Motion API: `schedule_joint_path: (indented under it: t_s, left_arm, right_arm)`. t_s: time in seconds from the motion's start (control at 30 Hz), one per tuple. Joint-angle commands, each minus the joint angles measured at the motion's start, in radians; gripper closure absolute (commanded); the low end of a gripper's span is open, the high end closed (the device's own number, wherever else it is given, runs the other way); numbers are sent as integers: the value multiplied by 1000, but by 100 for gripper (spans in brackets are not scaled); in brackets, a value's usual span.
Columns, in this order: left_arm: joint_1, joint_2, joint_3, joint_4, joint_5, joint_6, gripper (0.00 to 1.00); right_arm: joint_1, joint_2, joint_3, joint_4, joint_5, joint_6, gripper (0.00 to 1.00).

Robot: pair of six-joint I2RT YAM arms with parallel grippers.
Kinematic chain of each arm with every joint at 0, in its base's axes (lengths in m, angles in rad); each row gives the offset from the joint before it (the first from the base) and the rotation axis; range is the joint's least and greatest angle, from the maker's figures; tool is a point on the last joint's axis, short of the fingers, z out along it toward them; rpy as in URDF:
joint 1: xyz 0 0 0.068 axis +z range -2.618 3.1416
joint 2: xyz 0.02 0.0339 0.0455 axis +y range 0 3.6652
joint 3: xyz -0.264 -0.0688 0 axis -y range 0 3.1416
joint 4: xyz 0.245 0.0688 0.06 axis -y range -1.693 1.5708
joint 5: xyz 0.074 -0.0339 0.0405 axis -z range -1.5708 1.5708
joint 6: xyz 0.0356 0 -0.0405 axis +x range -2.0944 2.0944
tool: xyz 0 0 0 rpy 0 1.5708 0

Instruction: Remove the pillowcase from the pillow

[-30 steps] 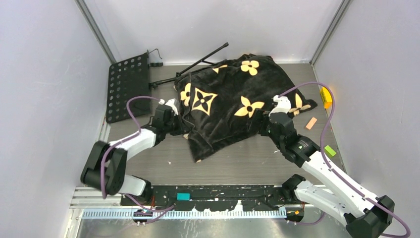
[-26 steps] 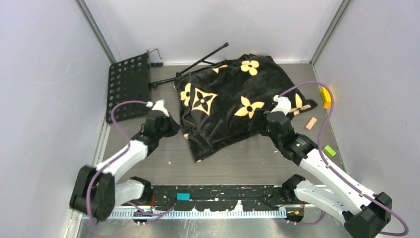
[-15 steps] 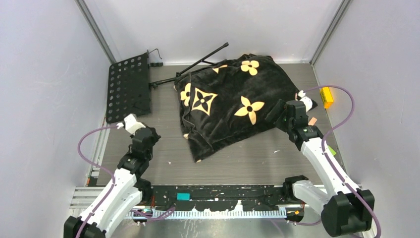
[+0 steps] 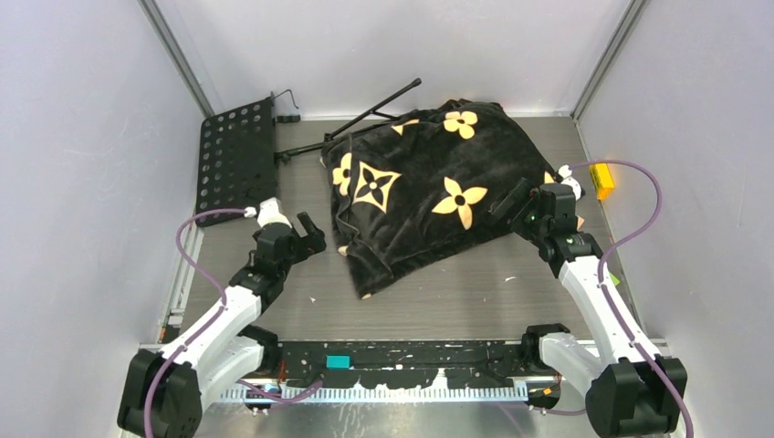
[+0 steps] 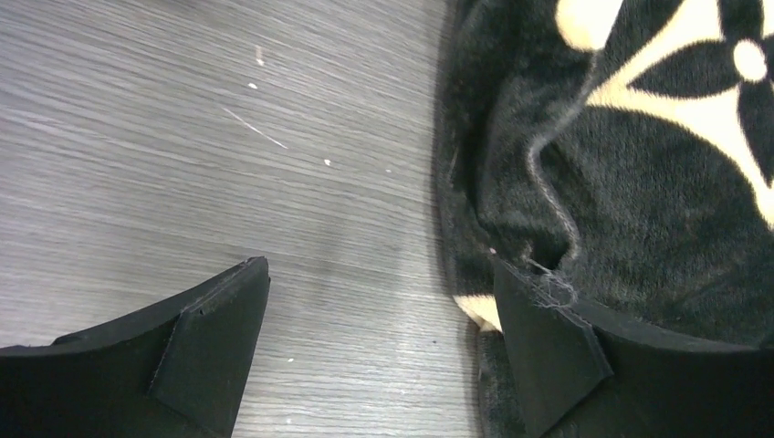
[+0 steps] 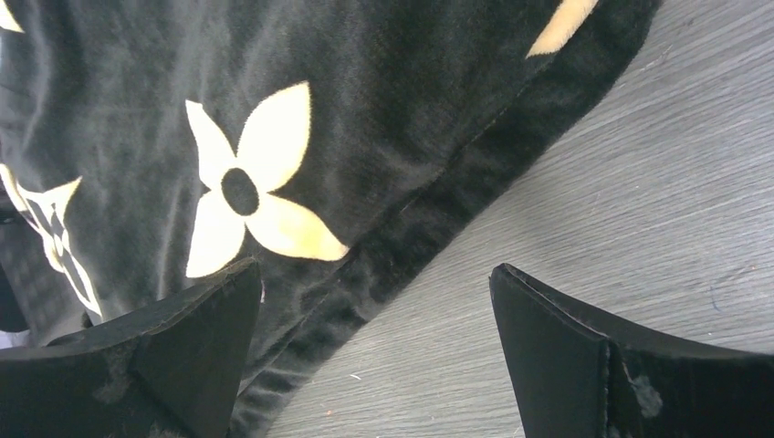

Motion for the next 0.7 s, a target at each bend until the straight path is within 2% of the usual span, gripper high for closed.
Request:
schedule_joint_path:
  t_s: [0.0, 0.17, 0.3, 0.4, 0.67]
  left_arm:
    - [-1, 92, 60, 82, 145, 36, 4]
    - [-1, 224, 119, 96, 243, 52, 4]
    - [-1, 268, 119, 168, 306, 51, 3]
    - [0, 310, 139, 218, 300, 13, 2]
    - [1, 534, 347, 133, 236, 10, 21]
  right_arm:
    - [-2, -47, 11, 40, -6, -7, 0]
    - [-2, -62, 16, 27, -14, -19, 0]
    - [-2, -77, 17, 13, 4, -36, 0]
    - [-3, -88, 27, 0, 31, -53, 0]
    - [-5, -112, 90, -35, 165, -72, 0]
